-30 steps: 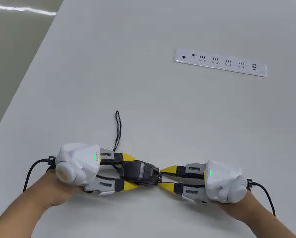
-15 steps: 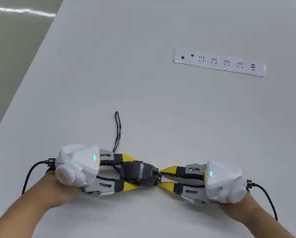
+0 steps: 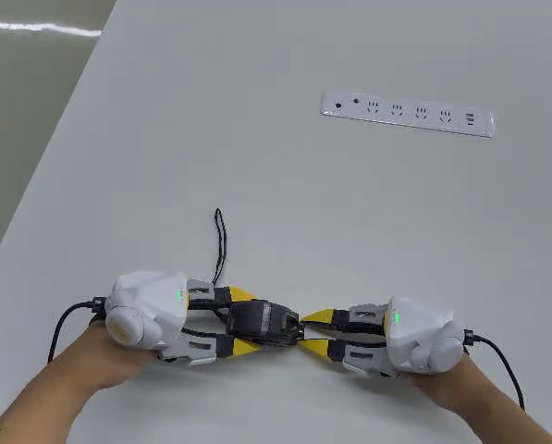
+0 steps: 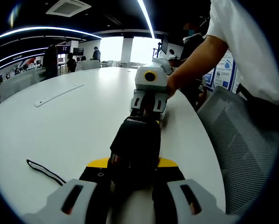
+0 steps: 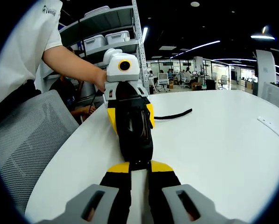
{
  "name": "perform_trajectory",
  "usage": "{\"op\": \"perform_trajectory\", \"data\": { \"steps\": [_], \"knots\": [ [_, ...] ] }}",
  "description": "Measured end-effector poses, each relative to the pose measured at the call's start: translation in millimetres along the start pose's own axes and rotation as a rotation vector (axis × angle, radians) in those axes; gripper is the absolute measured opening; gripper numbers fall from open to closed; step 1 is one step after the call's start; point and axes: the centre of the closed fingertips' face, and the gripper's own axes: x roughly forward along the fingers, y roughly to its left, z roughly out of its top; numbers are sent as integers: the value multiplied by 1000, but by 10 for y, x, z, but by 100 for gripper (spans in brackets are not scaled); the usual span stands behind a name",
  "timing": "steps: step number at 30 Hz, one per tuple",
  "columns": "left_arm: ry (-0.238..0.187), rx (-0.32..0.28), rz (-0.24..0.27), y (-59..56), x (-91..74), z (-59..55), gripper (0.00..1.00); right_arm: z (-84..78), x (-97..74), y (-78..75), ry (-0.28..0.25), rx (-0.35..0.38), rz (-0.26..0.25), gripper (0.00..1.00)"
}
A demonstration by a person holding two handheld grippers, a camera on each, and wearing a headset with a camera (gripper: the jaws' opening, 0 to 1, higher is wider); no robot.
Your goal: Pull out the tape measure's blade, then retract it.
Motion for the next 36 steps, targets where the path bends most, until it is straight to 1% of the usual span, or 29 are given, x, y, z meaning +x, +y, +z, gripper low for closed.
{"op": "perform_trajectory", "data": {
  "steps": [8, 14, 20, 24, 34, 36],
  "knots": [
    [3, 0, -2, 0, 1, -1, 29, -1, -18, -3, -1, 7, -8, 11],
    [9, 5, 2, 3, -1, -10, 29, -26, -72, -9, -3, 26, -13, 10],
    [9, 2, 2, 11, -3, -7, 29, -24, -154, -40, -13, 40, -38, 10],
    [10, 6, -1, 10, -2, -8, 29, -60, -179, -53, -15, 48, -50, 9],
    [16, 14, -6, 2, -6, -9, 29, -68, -250, -38, -13, 64, -47, 9],
    [17, 15, -8, 0, -5, -7, 29, -89, -272, -34, -12, 65, -47, 9]
  ]
}}
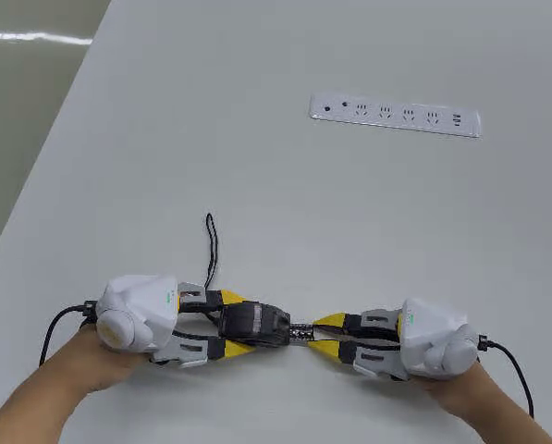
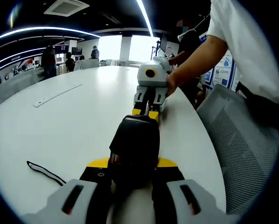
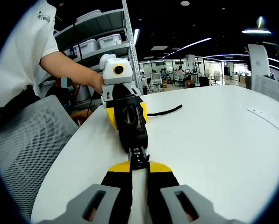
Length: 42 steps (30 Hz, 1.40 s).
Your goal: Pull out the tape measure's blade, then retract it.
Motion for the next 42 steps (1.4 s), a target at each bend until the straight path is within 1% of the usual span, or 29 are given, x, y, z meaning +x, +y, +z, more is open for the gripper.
{"op": "perform_trajectory", "data": {
  "steps": [11, 16, 25, 26, 37, 42],
  "knots": [
    [9, 7, -23, -7, 0, -1, 29, -27, -85, 19, 1, 16, -16, 8],
    [11, 9, -26, -9, 1, -1, 29, -54, -124, 18, -1, 27, -24, 8],
    [16, 14, -31, -15, 2, -4, 29, -77, -231, 17, -1, 40, -35, 8],
    [17, 13, -32, -17, 3, -4, 29, -84, -260, 22, -1, 52, -34, 8],
    [17, 14, -35, -22, 8, -8, 29, -163, -405, 10, 1, 64, -52, 7],
    [17, 10, -34, -22, 11, -7, 29, -169, -469, 15, 0, 67, -60, 7]
  ]
}}
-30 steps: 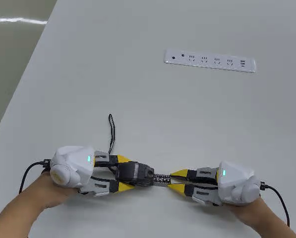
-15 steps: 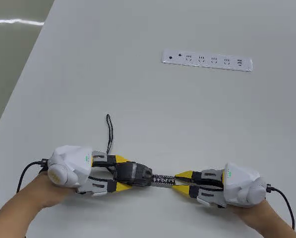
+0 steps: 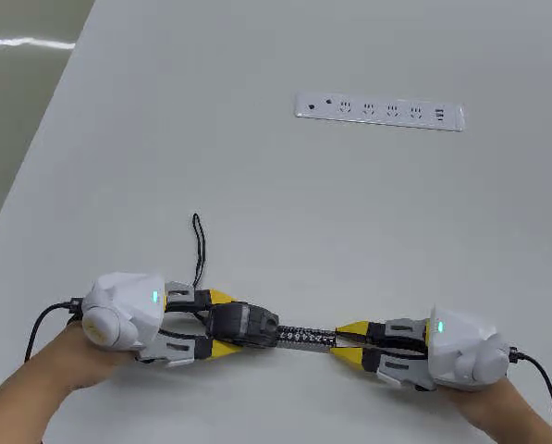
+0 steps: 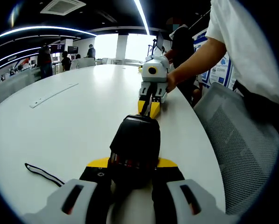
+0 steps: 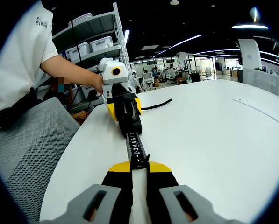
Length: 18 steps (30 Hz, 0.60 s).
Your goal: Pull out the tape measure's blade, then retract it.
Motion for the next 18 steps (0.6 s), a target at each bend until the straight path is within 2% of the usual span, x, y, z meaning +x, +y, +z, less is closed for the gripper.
{"op": "perform_trajectory", "data": {
  "steps": [18],
  "knots": [
    [4, -1, -2, 5, 5, 1, 29, -77, -214, -28, -3, 25, -18, 7]
  ]
}}
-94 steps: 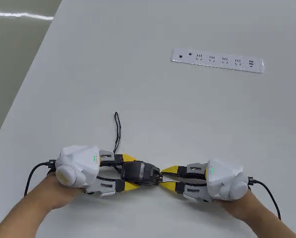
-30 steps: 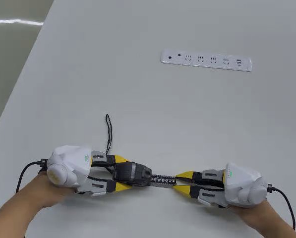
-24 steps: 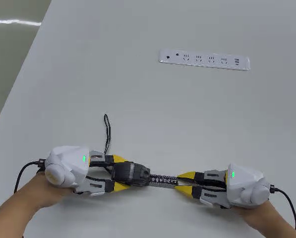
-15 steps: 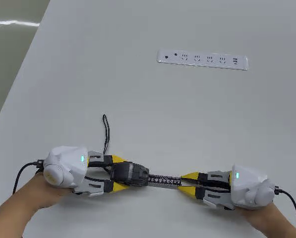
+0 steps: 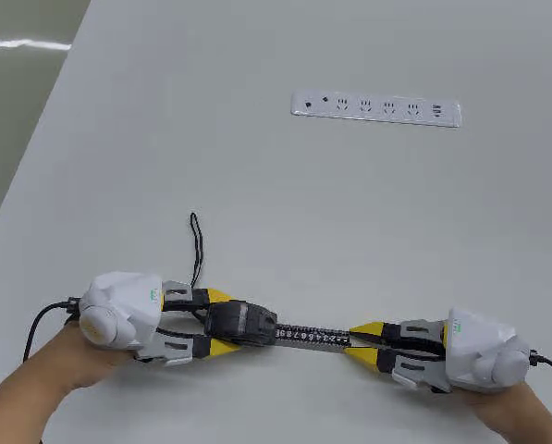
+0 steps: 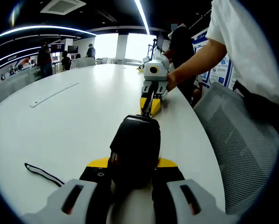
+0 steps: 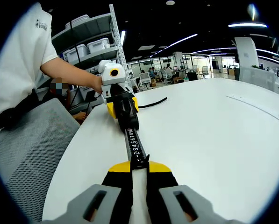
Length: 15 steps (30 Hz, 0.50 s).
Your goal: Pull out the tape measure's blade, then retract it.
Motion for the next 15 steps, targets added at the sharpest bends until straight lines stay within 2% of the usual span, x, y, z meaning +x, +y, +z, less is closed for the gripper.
{"op": "perform_trajectory", "data": {
  "steps": [15],
  "knots": [
    [5, 3, -2, 5, 0, -5, 29, -68, -188, -48, -3, 27, -18, 6]
  ]
}}
